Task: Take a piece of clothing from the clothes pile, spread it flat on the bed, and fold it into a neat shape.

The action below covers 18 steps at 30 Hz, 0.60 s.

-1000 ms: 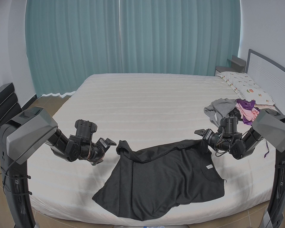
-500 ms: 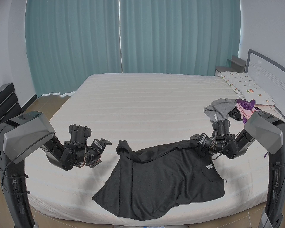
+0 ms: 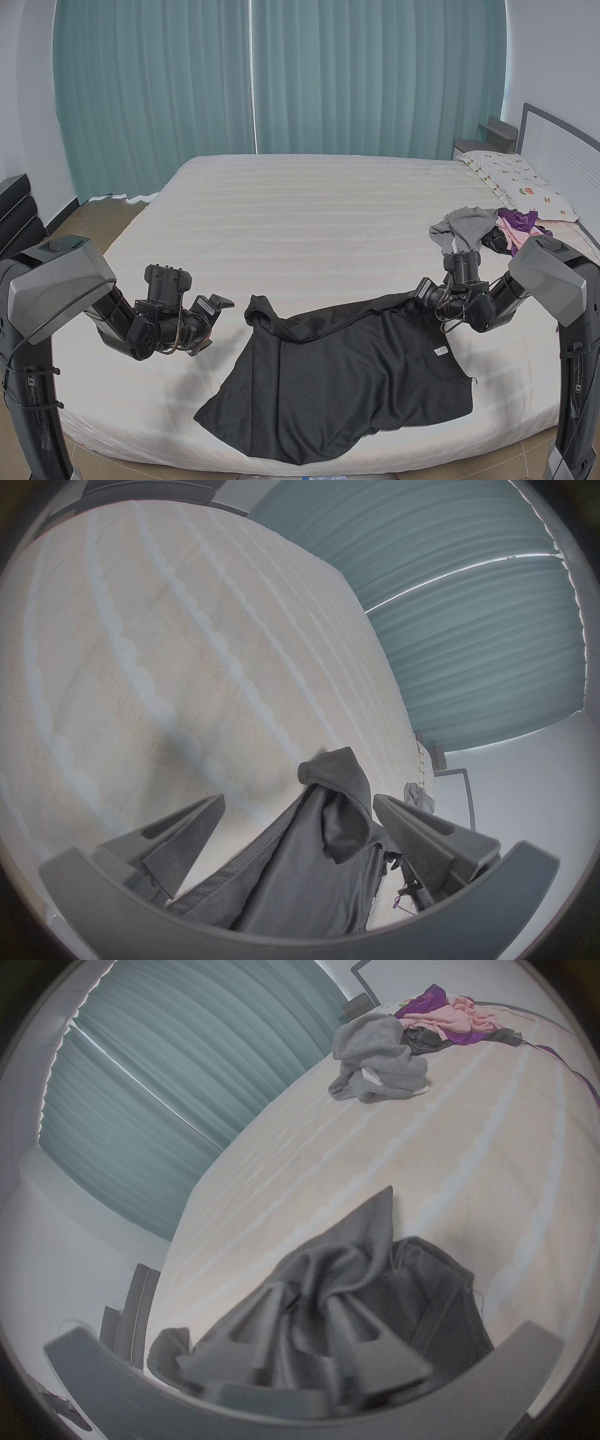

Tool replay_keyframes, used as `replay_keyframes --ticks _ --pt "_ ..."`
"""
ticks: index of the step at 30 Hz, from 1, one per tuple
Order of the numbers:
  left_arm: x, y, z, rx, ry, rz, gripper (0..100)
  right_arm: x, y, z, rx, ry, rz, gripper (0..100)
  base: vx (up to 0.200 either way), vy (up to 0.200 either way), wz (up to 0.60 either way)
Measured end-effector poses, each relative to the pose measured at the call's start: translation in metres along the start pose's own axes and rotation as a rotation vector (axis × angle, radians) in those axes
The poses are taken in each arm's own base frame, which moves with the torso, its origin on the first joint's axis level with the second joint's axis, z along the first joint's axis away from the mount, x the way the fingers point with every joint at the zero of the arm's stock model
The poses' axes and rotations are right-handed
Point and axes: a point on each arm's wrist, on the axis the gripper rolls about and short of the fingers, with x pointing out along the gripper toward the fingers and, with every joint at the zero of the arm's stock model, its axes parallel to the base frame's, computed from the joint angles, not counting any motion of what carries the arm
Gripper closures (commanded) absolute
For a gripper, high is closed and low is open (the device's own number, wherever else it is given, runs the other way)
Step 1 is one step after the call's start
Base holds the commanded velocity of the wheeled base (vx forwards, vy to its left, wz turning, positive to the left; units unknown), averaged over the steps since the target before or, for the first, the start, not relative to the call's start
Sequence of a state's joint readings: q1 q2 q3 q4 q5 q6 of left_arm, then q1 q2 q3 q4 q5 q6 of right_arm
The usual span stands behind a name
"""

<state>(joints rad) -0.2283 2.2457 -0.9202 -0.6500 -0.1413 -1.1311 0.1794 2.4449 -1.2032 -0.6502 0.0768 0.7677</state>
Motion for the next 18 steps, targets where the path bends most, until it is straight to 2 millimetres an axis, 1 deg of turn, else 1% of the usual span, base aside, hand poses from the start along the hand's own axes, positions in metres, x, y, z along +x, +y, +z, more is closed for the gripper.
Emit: replay_keyframes --ticks 4,9,11,13,15,18 --pt "0.0 0.001 0.0 0.001 0.0 0.002 0 0.003 0.008 0.012 0.027 -0.044 0.028 100 0.0 0.0 0.0" --pt "0.0 0.001 0.0 0.0 0.0 0.004 0 0.008 0.027 0.041 0.071 -0.182 0.107 100 0.0 0.0 0.0" --pt "0.001 0.001 0.0 0.0 0.0 0.003 0 0.011 0.034 0.054 0.083 -0.256 0.14 100 0.0 0.0 0.0" --pt "0.001 0.001 0.0 0.0 -0.002 0.0 0 0.018 0.038 0.062 0.092 -0.311 0.156 100 0.0 0.0 0.0" --pt "0.001 0.0 0.0 0.001 -0.006 -0.008 0 0.026 0.037 0.064 0.098 -0.345 0.158 100 0.0 0.0 0.0" --pt "0.001 -0.001 0.001 0.003 -0.014 -0.023 0 0.04 0.03 0.06 0.098 -0.362 0.143 100 0.0 0.0 0.0"
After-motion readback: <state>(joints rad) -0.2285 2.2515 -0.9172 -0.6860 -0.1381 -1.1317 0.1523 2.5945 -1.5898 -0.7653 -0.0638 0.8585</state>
